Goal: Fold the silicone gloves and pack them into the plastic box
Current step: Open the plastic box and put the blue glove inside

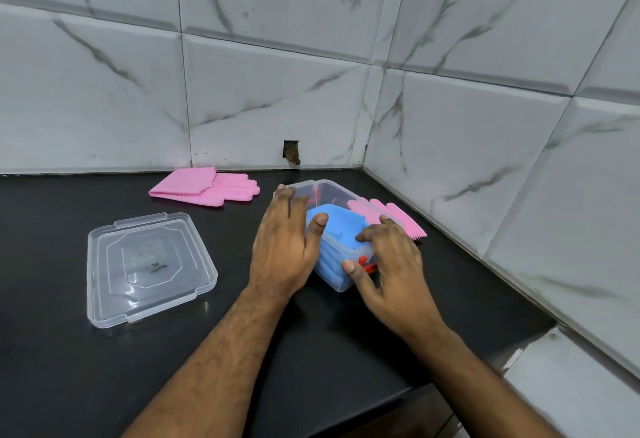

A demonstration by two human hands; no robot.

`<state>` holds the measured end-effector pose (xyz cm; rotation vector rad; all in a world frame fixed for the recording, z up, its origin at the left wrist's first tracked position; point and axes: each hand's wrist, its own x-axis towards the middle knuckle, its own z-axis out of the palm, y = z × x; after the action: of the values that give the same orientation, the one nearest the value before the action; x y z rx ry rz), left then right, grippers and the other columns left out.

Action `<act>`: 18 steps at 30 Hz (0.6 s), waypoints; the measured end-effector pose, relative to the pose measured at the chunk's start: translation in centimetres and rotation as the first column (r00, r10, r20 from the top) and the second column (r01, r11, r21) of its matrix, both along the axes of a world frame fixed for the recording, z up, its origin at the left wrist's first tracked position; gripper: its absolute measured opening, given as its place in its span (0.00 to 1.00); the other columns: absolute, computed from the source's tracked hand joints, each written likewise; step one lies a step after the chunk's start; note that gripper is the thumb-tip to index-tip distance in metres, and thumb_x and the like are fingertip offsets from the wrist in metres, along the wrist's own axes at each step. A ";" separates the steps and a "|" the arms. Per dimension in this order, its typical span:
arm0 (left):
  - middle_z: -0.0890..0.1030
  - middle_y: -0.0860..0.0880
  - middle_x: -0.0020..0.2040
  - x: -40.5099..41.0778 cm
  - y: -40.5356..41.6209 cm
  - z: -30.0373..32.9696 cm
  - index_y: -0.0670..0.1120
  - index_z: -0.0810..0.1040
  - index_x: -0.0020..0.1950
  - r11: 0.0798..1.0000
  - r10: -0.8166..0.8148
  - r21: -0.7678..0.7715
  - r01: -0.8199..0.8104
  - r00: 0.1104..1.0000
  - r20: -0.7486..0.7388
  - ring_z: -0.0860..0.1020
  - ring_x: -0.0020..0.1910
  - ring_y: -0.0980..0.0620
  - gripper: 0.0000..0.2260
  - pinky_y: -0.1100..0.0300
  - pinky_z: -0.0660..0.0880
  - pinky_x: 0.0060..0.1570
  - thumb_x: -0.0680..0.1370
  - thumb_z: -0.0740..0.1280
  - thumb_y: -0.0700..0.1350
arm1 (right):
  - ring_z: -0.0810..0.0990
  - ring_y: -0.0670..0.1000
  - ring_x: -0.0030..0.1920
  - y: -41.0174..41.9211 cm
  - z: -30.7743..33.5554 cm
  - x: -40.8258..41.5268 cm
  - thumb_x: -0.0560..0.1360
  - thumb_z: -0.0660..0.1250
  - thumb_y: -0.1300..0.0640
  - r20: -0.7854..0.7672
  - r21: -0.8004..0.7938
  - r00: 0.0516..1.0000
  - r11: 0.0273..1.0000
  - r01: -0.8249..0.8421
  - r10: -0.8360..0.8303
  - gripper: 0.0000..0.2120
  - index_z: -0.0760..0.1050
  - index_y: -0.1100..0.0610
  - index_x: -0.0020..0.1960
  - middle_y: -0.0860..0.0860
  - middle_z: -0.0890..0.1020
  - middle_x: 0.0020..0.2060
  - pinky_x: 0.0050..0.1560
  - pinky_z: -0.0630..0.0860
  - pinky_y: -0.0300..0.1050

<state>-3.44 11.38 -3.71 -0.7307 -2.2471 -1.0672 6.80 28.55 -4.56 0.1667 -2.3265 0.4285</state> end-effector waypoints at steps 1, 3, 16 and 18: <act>0.67 0.42 0.78 -0.1 0.2 -0.2 0.43 0.71 0.76 1.000 -0.007 0.004 0.007 1.000 0.011 0.60 0.82 0.44 0.33 0.47 0.62 0.78 0.82 0.47 0.64 | 0.66 0.50 0.76 -0.2 0.0 -0.7 0.80 0.62 0.39 0.000 -0.005 1.000 1.000 0.007 -0.007 0.20 0.74 0.53 0.62 0.45 0.77 0.60 0.71 0.60 0.46; 0.61 0.42 0.83 -0.5 0.6 -0.5 0.42 0.63 0.81 1.000 -0.027 -0.016 0.027 0.999 0.035 0.55 0.84 0.46 0.39 0.50 0.56 0.81 0.81 0.44 0.68 | 0.66 0.52 0.76 -0.6 -0.1 -2.1 0.80 0.63 0.41 0.000 -0.019 1.000 1.000 0.014 -0.014 0.18 0.74 0.54 0.61 0.47 0.77 0.59 0.70 0.62 0.49; 0.46 0.44 0.86 -4.3 2.7 -1.5 0.41 0.43 0.85 0.987 0.020 -0.160 0.004 0.988 0.151 0.46 0.85 0.51 0.41 0.49 0.51 0.82 0.81 0.46 0.67 | 0.67 0.58 0.75 -1.7 0.5 -10.1 0.77 0.66 0.56 0.062 0.005 0.985 0.986 0.164 -0.164 0.14 0.75 0.58 0.62 0.56 0.76 0.63 0.73 0.63 0.60; 0.46 0.45 0.86 -4.9 2.7 -1.6 0.42 0.43 0.85 0.990 0.018 -0.142 0.008 0.983 0.181 0.45 0.84 0.52 0.41 0.49 0.50 0.82 0.81 0.46 0.67 | 0.68 0.59 0.75 -2.0 0.4 -10.8 0.77 0.67 0.56 0.052 -0.003 0.985 0.987 0.163 -0.162 0.15 0.75 0.58 0.62 0.55 0.77 0.63 0.73 0.64 0.60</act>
<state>-8.36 14.07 -5.29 -0.7099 -2.5001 -1.0154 -4.04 26.53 -4.13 -0.0385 -2.3675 0.3631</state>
